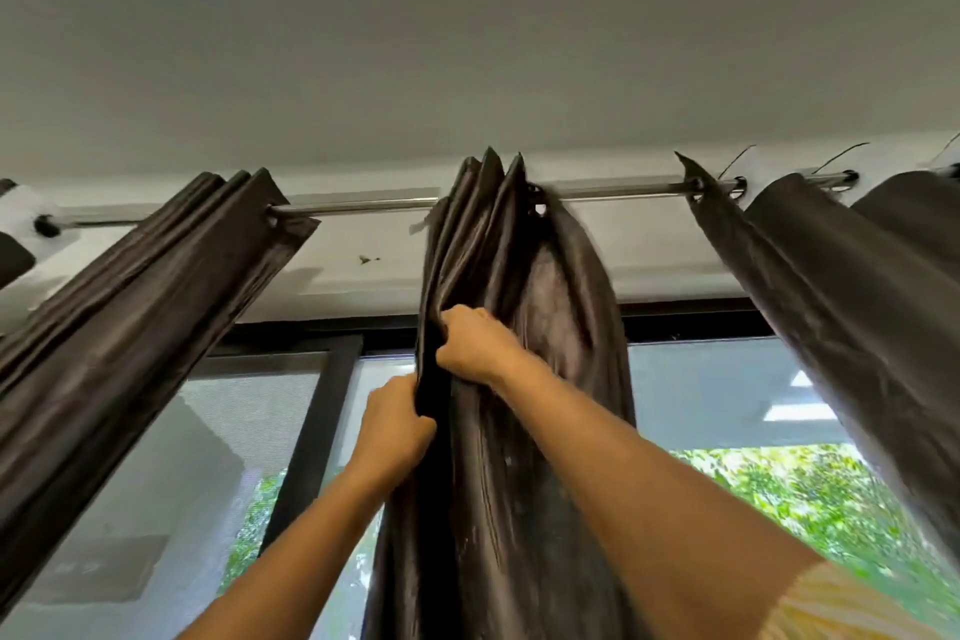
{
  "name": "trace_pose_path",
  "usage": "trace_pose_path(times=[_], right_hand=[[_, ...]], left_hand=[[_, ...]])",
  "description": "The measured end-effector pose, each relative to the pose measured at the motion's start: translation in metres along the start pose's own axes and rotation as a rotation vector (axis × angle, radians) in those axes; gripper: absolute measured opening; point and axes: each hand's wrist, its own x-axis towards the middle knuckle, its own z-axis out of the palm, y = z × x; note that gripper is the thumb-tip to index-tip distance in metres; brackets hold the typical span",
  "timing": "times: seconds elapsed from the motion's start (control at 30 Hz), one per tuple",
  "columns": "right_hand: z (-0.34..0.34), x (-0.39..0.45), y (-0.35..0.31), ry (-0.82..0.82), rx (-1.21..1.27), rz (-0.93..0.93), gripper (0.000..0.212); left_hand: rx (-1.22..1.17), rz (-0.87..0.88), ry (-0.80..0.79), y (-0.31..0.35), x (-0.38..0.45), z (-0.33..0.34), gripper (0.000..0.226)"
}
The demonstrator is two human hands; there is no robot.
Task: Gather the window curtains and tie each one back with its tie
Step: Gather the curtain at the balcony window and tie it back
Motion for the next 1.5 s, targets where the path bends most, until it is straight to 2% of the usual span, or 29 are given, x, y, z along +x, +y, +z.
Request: trace_pose_path(times=[0.03,0.07,0.13,0.2,0.27,0.33,0.37,0.53,0.6,0.7,0.77,0.9,1.1,1.27,1.43,1.5], right_hand=[[-0.003,0.000,0.005,0.047,-0.129,-0.014,0.013],[-0.005,-0.002,0.014,0.119,-0.280,-0.007,0.027],[-0.009,-0.008,0.038,0.264,-0.434,0.109,0.075],[-0.009,-0.014,0.059,0.308,-0.302,0.302,0.115],[-0.008,-0.018,0.077,0.228,-0.031,0.454,0.131],[-0.005,-0.019,0.088,0.095,0.210,0.494,0.128],[-0.002,-0.018,0.088,0.047,0.241,0.463,0.120],[0.024,0.001,0.042,0.031,0.117,0.159,0.086],[0.031,0.006,0.027,0.046,0.113,0.105,0.074],[0.034,-0.001,0.038,0.055,0.109,0.110,0.068],[0.031,-0.014,0.054,0.055,0.138,0.132,0.068],[0.023,-0.046,0.068,0.019,0.213,0.139,0.083],[0.051,-0.124,0.064,-0.054,0.359,0.105,0.102],[0.095,-0.204,0.051,-0.093,0.287,0.099,0.102],[0.108,-0.280,0.025,-0.106,0.167,0.257,0.091],[0.111,-0.310,0.014,-0.142,0.160,0.299,0.088]], left_hand=[[-0.004,-0.001,-0.010,-0.002,0.000,-0.003,0.025],[-0.010,0.005,-0.029,-0.003,0.000,-0.005,0.031],[-0.041,0.033,-0.073,-0.002,0.000,-0.003,0.050],[-0.054,0.060,-0.111,0.001,0.002,0.003,0.075],[-0.036,0.047,-0.156,0.006,0.006,0.009,0.095],[-0.025,0.026,-0.221,0.009,0.011,0.015,0.104],[-0.014,0.021,-0.245,0.010,0.012,0.017,0.104],[-0.032,0.060,-0.278,0.002,0.013,0.018,0.090],[-0.001,0.060,-0.263,-0.004,0.012,0.017,0.081],[0.019,0.064,-0.274,0.000,0.008,0.024,0.068],[0.017,0.097,-0.279,0.013,0.004,0.032,0.061],[0.028,0.092,-0.222,0.036,-0.009,0.049,0.046],[0.185,0.062,-0.224,0.023,-0.079,0.053,0.017],[0.145,-0.014,-0.245,0.004,-0.172,0.048,0.024],[0.183,-0.124,-0.194,0.003,-0.260,0.042,0.027],[0.212,-0.178,-0.225,0.004,-0.288,0.039,0.031]])
